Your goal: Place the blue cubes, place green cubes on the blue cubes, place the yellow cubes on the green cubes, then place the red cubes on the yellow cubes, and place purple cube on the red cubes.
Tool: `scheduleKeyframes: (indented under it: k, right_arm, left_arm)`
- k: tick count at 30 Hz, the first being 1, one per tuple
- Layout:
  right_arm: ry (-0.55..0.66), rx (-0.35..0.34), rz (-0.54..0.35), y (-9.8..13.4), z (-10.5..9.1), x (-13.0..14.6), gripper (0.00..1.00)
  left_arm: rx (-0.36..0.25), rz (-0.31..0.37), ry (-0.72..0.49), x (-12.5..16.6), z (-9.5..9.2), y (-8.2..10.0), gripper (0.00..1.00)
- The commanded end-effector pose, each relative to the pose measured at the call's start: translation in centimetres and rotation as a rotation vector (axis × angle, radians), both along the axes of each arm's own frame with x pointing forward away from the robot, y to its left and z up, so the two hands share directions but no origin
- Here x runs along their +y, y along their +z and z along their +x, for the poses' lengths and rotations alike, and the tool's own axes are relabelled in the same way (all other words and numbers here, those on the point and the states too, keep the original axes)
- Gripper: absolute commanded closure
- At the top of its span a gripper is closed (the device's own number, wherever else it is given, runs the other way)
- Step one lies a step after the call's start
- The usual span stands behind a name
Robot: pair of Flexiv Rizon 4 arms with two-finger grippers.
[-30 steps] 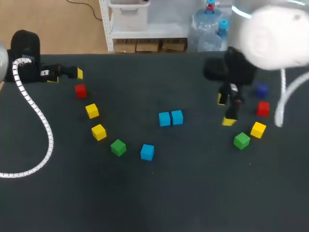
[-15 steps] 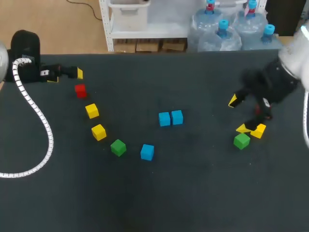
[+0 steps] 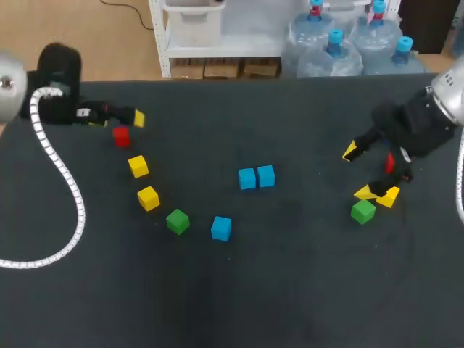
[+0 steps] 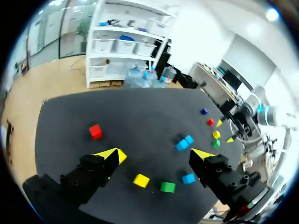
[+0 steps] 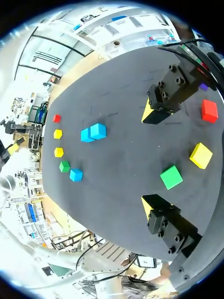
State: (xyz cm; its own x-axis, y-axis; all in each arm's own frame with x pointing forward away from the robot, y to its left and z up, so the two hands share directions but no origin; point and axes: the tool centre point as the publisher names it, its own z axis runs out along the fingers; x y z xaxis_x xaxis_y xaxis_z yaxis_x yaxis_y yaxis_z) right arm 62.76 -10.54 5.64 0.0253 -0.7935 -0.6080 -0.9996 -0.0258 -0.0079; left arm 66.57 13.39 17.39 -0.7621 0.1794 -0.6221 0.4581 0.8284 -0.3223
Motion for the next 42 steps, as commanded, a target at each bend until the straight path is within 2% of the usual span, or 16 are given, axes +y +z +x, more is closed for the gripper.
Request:
scheduleKeyframes:
  k: [1, 3, 5, 6, 20, 22, 23, 24, 26, 27, 28, 30, 34, 37, 42]
  right_arm:
    - [0.001, 0.000, 0.003, -0.1, 0.1, 0.0, 0.00]
    - [0.001, 0.000, 0.003, -0.1, 0.1, 0.0, 0.00]
    - [0.001, 0.000, 0.003, -0.1, 0.1, 0.0, 0.00]
    - [0.001, 0.000, 0.003, -0.1, 0.1, 0.0, 0.00]
    - [0.001, 0.000, 0.003, -0.1, 0.1, 0.0, 0.00]
    - [0.001, 0.000, 0.003, -0.1, 0.1, 0.0, 0.00]
    - [0.001, 0.000, 0.003, -0.1, 0.1, 0.0, 0.00]
    - [0.001, 0.000, 0.003, -0.1, 0.1, 0.0, 0.00]
    - [0.001, 0.000, 0.003, -0.1, 0.1, 0.0, 0.00]
    - [0.001, 0.000, 0.003, -0.1, 0.1, 0.0, 0.00]
    - [0.001, 0.000, 0.003, -0.1, 0.1, 0.0, 0.00]
    - [0.001, 0.000, 0.003, -0.1, 0.1, 0.0, 0.00]
    - [0.001, 0.000, 0.003, -0.1, 0.1, 0.0, 0.00]
    - [0.001, 0.000, 0.003, -0.1, 0.1, 0.0, 0.00]
    - [0.028, 0.000, -0.051, 1.2, 2.2, 2.1, 0.00]
  left_arm:
    - [0.097, 0.260, -0.060, -3.7, -0.2, 1.4, 0.00]
    - [0.099, 0.291, -0.151, -4.8, -0.7, 0.5, 0.00]
    - [0.148, 0.276, -0.225, -5.3, -1.2, -0.5, 0.00]
    - [0.136, 0.231, -0.223, -5.1, -1.4, -0.8, 0.00]
    - [0.136, 0.231, -0.223, -5.1, -1.4, -0.8, 0.00]
    - [-0.006, 0.305, -0.311, -5.9, -0.1, 1.3, 0.00]
    - [-0.054, 0.371, -0.354, -6.8, 0.3, 2.0, 0.00]
    - [-0.077, 0.432, -0.423, -8.0, 0.4, 2.3, 0.00]
    - [-0.088, 0.548, -0.563, -10.7, 0.4, 2.1, 0.00]
    - [-0.069, 0.624, -0.642, -12.2, 0.1, 1.5, 0.00]
    - [-0.058, 0.662, -0.699, -13.1, -0.2, 0.8, 0.00]
    - [-0.082, 0.704, -0.784, -14.3, -1.2, -0.3, 0.00]
    - [-0.124, 0.741, -0.899, -14.8, -3.3, -1.9, 0.00]
    - [-0.137, 0.705, -0.893, -13.6, -4.2, -2.1, 0.00]
    - [-0.141, 0.663, -0.842, -11.7, -4.9, -2.0, 0.00]
